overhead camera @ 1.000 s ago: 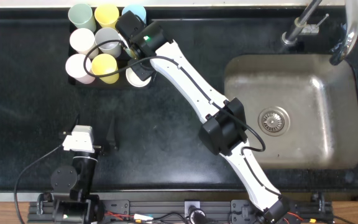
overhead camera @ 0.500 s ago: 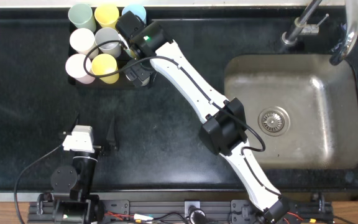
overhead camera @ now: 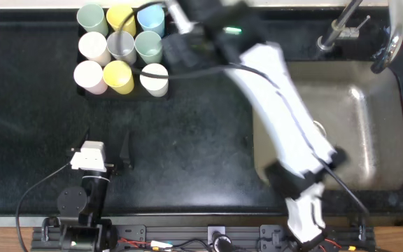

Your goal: Store Cups

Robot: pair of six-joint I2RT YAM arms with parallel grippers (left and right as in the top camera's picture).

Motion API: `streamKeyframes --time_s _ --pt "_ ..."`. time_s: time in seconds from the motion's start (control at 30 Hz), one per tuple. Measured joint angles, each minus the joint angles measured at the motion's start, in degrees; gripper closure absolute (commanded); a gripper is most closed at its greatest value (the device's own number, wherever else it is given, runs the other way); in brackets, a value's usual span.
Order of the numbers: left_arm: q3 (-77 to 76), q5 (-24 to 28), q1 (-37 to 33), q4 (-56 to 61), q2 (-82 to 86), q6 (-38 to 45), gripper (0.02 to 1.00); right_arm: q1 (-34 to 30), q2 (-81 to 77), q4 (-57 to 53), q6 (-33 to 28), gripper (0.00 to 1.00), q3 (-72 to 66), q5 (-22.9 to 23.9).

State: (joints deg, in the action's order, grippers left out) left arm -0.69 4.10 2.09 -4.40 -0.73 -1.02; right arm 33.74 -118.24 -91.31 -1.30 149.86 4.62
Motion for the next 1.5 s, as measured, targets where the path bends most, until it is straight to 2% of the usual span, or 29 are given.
streamKeyframes --time_s 0.1,0.17,0.3,0.5,0.7,0.83,1.07,1.37,1.5 --pt "0.0 0.0 0.0 0.0 0.0 0.0 0.018 -2.93 6.19 -5.42 2.75 0.005 0.44 2.84" --pt "0.0 0.0 0.0 0.0 0.0 0.0 0.018 -4.83 9.77 -5.35 5.6 0.005 -1.84 7.19" --pt "0.0 0.0 0.0 0.02 0.0 0.0 0.018 -8.17 16.55 -3.45 11.93 0.005 -14.01 12.26" --pt "0.02 0.02 0.0 0.07 0.0 0.02 0.018 -13.49 37.92 19.61 15.65 0.005 -53.48 14.29" --pt "0.02 0.0 0.0 0.02 0.0 0.04 0.018 -20.5 70.34 43.87 16.46 0.003 -93.48 14.43" --pt "0.02 0.0 0.0 0.02 0.0 0.15 0.018 -24.41 89.79 47.71 15.67 0.003 -108.0 15.37" --pt "0.02 0.0 0.0 0.02 0.0 0.15 0.018 -25.88 116.32 46.45 14.58 0.003 -118.97 16.98" --pt "0.02 0.0 0.0 0.02 0.0 0.15 0.018 -25.97 115.93 48.41 14.51 0.003 -120.3 17.09" --pt "0.02 0.0 0.0 0.04 0.0 0.15 0.018 -29.2 115.93 48.39 14.56 0.003 -124.06 16.98"
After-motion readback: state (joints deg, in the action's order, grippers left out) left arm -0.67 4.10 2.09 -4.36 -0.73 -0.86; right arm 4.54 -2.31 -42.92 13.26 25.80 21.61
